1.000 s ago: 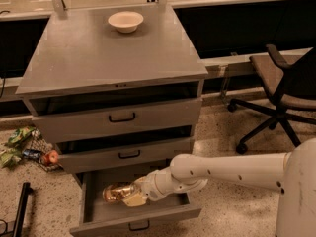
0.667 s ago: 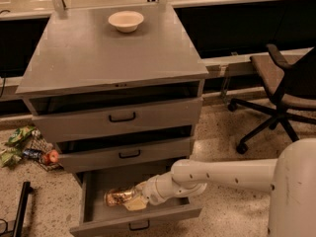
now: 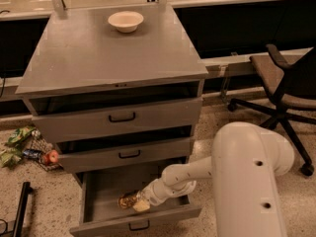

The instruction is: Place orange can into bottom drawer

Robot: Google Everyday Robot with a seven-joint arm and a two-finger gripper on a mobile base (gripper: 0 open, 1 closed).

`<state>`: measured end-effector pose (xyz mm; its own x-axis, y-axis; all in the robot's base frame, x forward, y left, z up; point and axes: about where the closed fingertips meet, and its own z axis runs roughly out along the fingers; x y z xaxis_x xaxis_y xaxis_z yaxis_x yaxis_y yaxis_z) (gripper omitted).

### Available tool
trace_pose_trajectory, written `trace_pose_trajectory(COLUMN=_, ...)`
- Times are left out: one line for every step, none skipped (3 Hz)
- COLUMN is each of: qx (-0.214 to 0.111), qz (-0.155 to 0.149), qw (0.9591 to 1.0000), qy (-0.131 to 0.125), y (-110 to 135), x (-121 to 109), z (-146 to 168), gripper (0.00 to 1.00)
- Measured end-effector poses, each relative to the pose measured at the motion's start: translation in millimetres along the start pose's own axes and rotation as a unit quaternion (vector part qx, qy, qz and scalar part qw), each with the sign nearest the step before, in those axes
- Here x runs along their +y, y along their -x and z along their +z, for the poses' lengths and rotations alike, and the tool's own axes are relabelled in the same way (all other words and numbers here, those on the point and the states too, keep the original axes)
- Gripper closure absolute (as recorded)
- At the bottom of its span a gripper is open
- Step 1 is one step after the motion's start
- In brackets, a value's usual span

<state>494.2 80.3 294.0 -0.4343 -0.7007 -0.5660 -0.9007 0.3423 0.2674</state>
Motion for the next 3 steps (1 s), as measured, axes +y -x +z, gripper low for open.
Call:
trace_pose_trajectory(qx=0.013, qz=-0.004, qw=0.9993, qy=-0.035, y=-12, x=-28, z=31, gripper=1.0)
trace_pose_trajectory(qx=-0.003, qz=-0.013, qw=0.9985, qy=-0.053, y=-11, x=-48, z=46, gripper=0.87)
trace_pose_trajectory(qx=-0.03, qz=-0.014, qw=0.9974, qy=-0.065, y=-7, x=-67, z=51, gripper=0.64)
